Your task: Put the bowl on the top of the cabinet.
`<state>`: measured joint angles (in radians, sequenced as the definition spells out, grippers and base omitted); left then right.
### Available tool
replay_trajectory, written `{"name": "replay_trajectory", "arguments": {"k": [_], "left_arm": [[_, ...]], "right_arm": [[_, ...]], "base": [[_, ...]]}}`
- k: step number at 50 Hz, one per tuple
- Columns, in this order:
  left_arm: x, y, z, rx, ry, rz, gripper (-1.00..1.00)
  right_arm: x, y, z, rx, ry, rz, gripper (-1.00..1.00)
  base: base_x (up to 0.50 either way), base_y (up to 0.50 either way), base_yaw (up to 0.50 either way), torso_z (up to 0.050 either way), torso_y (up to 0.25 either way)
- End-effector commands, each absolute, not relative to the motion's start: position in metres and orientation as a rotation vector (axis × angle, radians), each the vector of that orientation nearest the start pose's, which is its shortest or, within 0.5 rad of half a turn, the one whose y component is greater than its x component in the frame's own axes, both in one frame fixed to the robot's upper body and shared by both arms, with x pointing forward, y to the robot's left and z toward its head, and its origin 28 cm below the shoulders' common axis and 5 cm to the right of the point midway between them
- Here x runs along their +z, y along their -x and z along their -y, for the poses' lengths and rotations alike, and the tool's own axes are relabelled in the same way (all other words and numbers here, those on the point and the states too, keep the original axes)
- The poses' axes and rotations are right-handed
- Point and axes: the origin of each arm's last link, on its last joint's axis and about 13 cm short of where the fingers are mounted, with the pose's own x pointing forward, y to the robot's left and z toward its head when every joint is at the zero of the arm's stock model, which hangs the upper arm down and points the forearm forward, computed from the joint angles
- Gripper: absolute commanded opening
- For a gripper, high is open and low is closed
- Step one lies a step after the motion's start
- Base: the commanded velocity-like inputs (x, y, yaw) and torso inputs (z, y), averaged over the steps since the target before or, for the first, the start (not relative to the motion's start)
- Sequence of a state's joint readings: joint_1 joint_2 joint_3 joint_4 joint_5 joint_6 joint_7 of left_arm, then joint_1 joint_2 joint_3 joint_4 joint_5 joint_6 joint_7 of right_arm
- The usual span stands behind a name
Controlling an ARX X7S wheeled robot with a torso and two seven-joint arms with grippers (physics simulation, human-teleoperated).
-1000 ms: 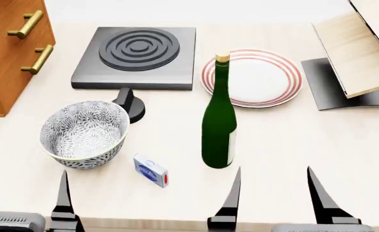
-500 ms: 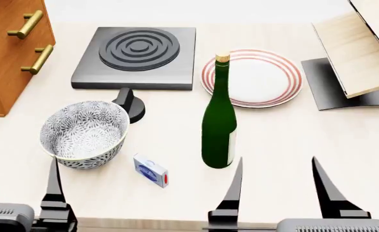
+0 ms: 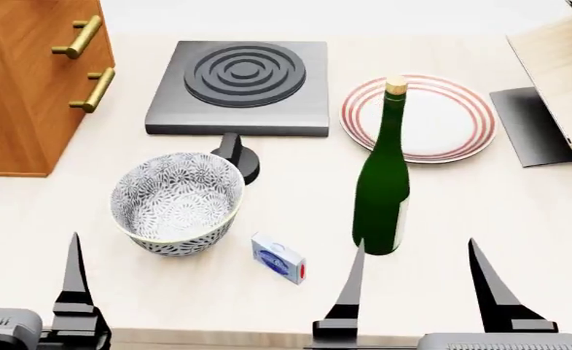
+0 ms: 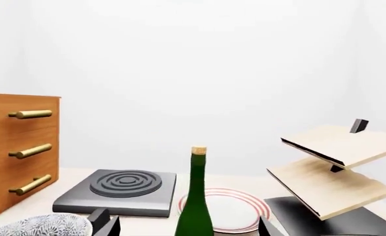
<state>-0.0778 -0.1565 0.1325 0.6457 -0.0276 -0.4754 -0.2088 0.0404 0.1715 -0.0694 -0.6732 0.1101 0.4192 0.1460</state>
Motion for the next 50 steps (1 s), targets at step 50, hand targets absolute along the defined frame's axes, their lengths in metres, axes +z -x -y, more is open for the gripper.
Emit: {"name": "replay_trajectory", "arguments": {"k": [50], "left_arm": [[0.1325,-0.1995,-0.2049,0.051,-0.093,0.262,1.0]], "right_arm": [[0.1313,-0.1966,0.1029,0.001,0.051,0.292,1.0]], "base": [[0.0,0.42,0.0,0.0,0.0]]}}
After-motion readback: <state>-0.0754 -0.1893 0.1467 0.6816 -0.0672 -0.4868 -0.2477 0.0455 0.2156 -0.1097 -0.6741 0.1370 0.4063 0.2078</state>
